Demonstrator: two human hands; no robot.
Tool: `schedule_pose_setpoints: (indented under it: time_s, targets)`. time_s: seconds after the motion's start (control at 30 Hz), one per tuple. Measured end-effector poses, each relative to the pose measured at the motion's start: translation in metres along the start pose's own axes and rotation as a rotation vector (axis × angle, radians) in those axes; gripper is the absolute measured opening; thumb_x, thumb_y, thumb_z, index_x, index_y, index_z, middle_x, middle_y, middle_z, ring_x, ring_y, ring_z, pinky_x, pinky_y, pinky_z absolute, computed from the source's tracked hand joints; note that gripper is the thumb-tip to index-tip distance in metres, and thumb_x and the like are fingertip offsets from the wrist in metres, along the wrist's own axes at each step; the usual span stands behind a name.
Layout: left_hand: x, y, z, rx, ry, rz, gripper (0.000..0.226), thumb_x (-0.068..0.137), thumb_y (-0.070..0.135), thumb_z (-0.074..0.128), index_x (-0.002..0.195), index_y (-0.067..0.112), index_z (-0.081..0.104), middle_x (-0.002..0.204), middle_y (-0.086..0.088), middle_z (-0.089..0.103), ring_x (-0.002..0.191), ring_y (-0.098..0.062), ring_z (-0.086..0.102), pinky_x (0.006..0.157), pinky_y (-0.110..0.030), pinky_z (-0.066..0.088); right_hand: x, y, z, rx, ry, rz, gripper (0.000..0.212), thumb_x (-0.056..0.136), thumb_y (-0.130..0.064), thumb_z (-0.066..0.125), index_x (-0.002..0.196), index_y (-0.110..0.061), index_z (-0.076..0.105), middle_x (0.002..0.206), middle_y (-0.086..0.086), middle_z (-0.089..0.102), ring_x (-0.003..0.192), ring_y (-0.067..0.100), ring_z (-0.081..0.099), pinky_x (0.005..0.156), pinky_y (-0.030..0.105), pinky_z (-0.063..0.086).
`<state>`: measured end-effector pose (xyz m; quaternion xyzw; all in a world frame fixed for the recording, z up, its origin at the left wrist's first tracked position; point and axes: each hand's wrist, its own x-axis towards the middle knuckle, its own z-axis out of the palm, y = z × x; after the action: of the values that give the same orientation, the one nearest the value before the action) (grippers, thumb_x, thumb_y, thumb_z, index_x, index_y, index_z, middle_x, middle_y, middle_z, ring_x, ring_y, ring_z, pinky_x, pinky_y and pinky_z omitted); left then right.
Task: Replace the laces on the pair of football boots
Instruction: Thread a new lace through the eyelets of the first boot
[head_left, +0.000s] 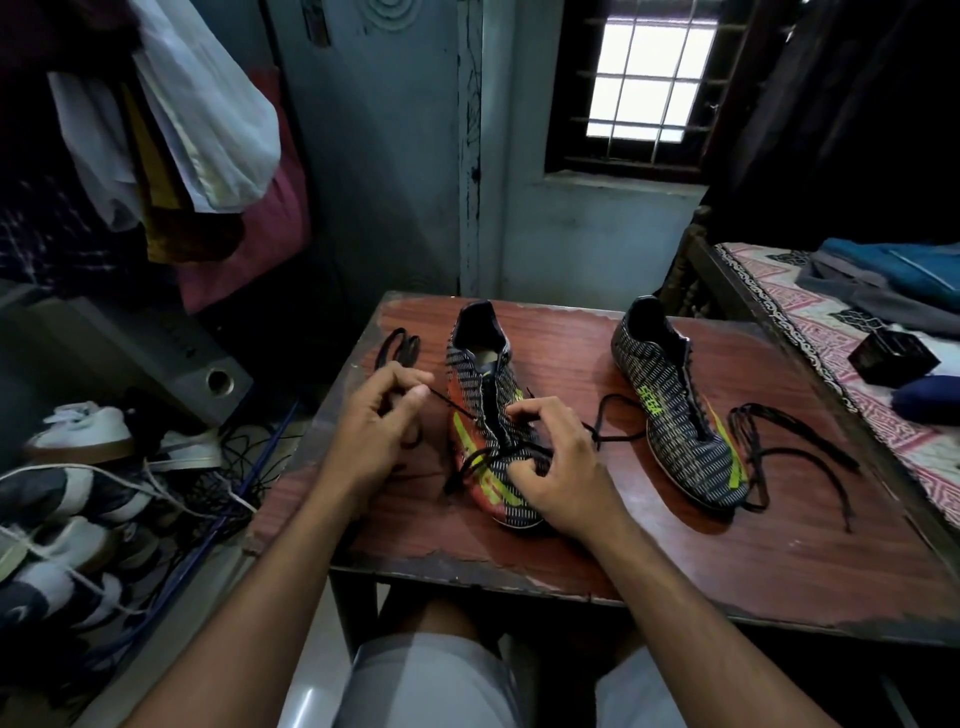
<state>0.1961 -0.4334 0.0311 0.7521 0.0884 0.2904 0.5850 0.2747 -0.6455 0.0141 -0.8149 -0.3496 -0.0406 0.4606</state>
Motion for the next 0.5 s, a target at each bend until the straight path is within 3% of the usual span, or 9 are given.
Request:
schedule_pose_setpoints:
  time_s: [0.07, 0.13, 0.2, 0.27, 0.33, 0.4, 0.47, 0.5]
  targets:
    - [-0.004, 0.012, 0.007, -0.357, 0.105, -0.163, 0.029, 0.103, 0.009, 0.047, 0.076, 0.020, 0.048, 0.096, -0.006, 0.076, 0.071, -0.016, 0.061, 0.058, -0.022, 0.049, 0.001, 0.001, 0.000, 0.004, -0.001, -0.001, 0.050, 0.071, -0.019, 0.057, 0.120, -0.029, 0.059, 0.117, -0.019, 0.057, 0.119, 0.007, 0.052, 0.106, 0.051, 0.045]
    - [-0.006, 0.022, 0.010, -0.405, 0.208, -0.235, 0.034, 0.104, 0.011, 0.041, 0.072, 0.018, 0.045, 0.064, -0.004, 0.061, 0.069, -0.018, 0.066, 0.060, -0.025, 0.052, 0.001, 0.001, 0.000, 0.009, -0.004, -0.003, 0.050, 0.071, -0.019, 0.056, 0.120, -0.029, 0.060, 0.117, -0.020, 0.056, 0.119, 0.006, 0.052, 0.106, 0.051, 0.045]
    - [-0.005, 0.018, 0.011, -0.317, 0.255, -0.242, 0.034, 0.104, 0.013, 0.045, 0.070, 0.019, 0.041, 0.056, -0.001, 0.042, 0.051, -0.016, 0.055, 0.048, -0.024, 0.042, 0.001, 0.001, 0.000, 0.011, -0.003, -0.006, 0.050, 0.071, -0.019, 0.056, 0.119, -0.029, 0.060, 0.116, -0.020, 0.056, 0.119, 0.007, 0.052, 0.106, 0.051, 0.045]
    - [-0.003, 0.013, 0.010, -0.219, 0.245, -0.221, 0.034, 0.099, 0.013, 0.057, 0.074, 0.023, 0.038, 0.059, 0.001, 0.038, 0.045, -0.013, 0.039, 0.043, -0.024, 0.034, 0.001, 0.001, 0.000, 0.013, -0.003, -0.008, 0.049, 0.070, -0.020, 0.055, 0.118, -0.029, 0.060, 0.116, -0.021, 0.056, 0.119, 0.006, 0.053, 0.106, 0.052, 0.045]
    - [-0.001, 0.009, 0.008, -0.003, 0.175, -0.140, 0.038, 0.090, 0.021, 0.074, 0.080, 0.027, 0.038, 0.067, 0.005, 0.041, 0.052, -0.009, 0.037, 0.049, -0.025, 0.036, 0.001, 0.002, 0.001, 0.018, -0.003, -0.017, 0.046, 0.070, -0.021, 0.055, 0.115, -0.031, 0.061, 0.114, -0.022, 0.056, 0.117, 0.007, 0.053, 0.105, 0.052, 0.045]
    - [0.000, 0.013, 0.010, 0.306, 0.058, -0.041, 0.048, 0.080, 0.027, 0.088, 0.091, 0.023, 0.041, 0.074, 0.008, 0.046, 0.058, -0.002, 0.041, 0.054, -0.015, 0.036, 0.002, 0.003, 0.001, 0.018, -0.006, -0.032, 0.042, 0.071, -0.023, 0.055, 0.112, -0.032, 0.062, 0.113, -0.021, 0.057, 0.116, 0.008, 0.054, 0.104, 0.052, 0.045]
    - [-0.002, 0.019, 0.011, 0.562, -0.035, 0.002, 0.058, 0.074, 0.034, 0.091, 0.101, 0.022, 0.041, 0.076, 0.009, 0.052, 0.064, 0.001, 0.046, 0.057, -0.014, 0.036, 0.003, 0.004, 0.001, 0.023, -0.013, -0.041, 0.038, 0.073, -0.026, 0.053, 0.109, -0.032, 0.063, 0.112, -0.021, 0.056, 0.114, 0.009, 0.054, 0.103, 0.053, 0.045]
    - [-0.004, 0.021, 0.011, 0.584, -0.068, -0.002, 0.059, 0.075, 0.035, 0.091, 0.105, 0.026, 0.042, 0.077, 0.011, 0.054, 0.067, 0.005, 0.048, 0.059, -0.013, 0.038, 0.003, 0.004, 0.000, 0.026, -0.016, -0.044, 0.035, 0.074, -0.028, 0.053, 0.107, -0.032, 0.063, 0.112, -0.020, 0.056, 0.114, 0.009, 0.055, 0.103, 0.053, 0.045]
